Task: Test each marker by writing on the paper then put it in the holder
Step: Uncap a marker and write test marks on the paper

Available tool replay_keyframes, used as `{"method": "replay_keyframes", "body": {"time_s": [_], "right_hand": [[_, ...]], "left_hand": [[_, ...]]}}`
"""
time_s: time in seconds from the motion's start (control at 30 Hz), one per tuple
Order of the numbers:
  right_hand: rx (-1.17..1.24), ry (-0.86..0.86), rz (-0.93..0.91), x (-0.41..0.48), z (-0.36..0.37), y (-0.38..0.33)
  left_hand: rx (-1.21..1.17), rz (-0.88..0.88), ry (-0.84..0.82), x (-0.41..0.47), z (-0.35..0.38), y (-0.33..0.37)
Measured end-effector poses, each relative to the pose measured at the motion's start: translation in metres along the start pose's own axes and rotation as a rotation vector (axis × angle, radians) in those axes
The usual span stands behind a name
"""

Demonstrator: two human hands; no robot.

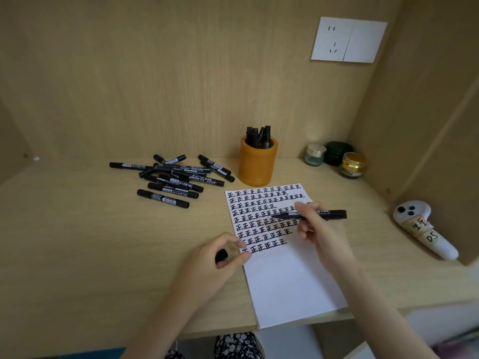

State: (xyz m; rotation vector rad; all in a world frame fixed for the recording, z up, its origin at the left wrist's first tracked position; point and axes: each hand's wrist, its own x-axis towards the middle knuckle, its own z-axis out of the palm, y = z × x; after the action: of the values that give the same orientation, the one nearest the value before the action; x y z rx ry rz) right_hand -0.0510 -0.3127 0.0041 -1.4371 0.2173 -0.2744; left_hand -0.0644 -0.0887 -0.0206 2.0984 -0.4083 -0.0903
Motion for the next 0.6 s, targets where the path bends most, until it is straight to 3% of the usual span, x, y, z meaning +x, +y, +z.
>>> {"method": "replay_keyframes", "body": {"time_s": [0.33,0.6], "right_hand": [[-0.247,0.119,-0.027,0.005,-0.010,0.016],[-0.341,0.225,-0.029,0.010,-0.014,0.028]], "left_hand": [[0.344,0.100,-0.156,-0.004,0.003,0.002],[0.376,0.112,-0.134,-0.004,0.004,-0.001]]}}
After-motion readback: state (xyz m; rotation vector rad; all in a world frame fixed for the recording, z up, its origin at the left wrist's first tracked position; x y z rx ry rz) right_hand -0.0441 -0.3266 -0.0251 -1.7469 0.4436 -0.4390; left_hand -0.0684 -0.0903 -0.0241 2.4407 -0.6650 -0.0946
